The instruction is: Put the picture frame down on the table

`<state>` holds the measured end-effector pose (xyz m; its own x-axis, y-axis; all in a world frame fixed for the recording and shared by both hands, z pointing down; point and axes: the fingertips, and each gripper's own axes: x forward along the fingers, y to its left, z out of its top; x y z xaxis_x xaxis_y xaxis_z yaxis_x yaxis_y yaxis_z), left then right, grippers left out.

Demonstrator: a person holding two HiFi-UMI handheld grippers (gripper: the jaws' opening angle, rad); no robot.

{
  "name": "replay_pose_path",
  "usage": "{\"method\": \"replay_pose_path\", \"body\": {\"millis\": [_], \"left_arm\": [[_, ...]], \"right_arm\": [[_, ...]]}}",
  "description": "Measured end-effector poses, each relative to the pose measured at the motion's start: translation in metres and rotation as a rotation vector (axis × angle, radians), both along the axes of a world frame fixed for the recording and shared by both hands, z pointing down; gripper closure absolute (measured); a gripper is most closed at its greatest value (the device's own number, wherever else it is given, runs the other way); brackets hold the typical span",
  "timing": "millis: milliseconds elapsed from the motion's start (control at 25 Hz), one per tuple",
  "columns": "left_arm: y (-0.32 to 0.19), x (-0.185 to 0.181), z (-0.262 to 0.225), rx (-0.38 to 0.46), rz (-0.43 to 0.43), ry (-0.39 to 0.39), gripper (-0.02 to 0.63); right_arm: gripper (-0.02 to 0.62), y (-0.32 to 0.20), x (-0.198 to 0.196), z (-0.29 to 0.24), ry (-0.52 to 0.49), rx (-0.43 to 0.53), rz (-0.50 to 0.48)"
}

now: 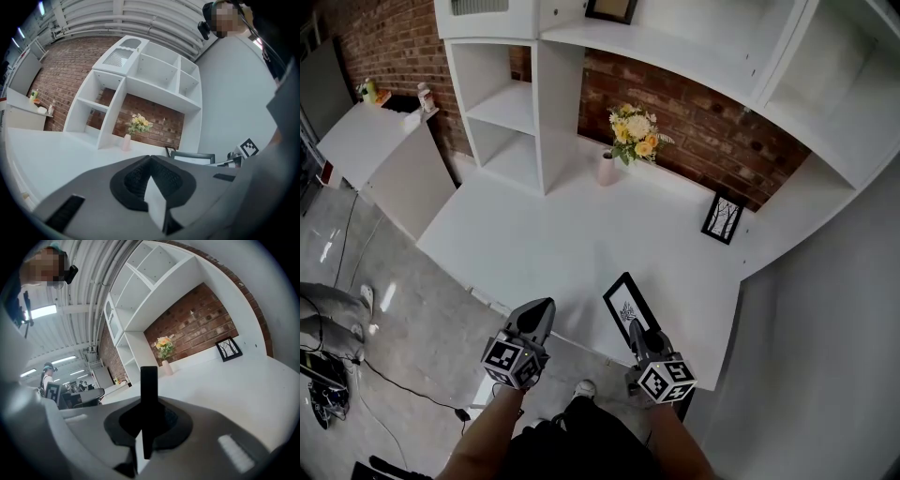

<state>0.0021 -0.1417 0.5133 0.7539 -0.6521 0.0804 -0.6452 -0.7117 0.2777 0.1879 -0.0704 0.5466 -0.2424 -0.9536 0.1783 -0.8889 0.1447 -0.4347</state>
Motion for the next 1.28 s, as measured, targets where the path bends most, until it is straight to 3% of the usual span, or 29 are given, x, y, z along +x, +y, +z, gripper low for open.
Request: {"method": "replay_pose_path", "body": {"millis": [360, 840, 1280], "left_arm": [[-0.011, 0.030, 0.004, 0.016, -0.018, -0.009, 0.606], [-0.027, 0.030, 0.015, 0.037, -0.041, -0.032, 0.606], [-0.058, 0.031, 0.019, 0.040, -0.025, -0.031, 0.606]], "right_arm": [[0.581, -0.024, 0.028, 0.012, 0.005, -0.022, -0.042], [0.581, -0.053, 0.020, 0.026, -0.002, -0.045, -0.099], [0.581, -0.093, 0.001, 0.035, -0.128, -0.101, -0.144]]}}
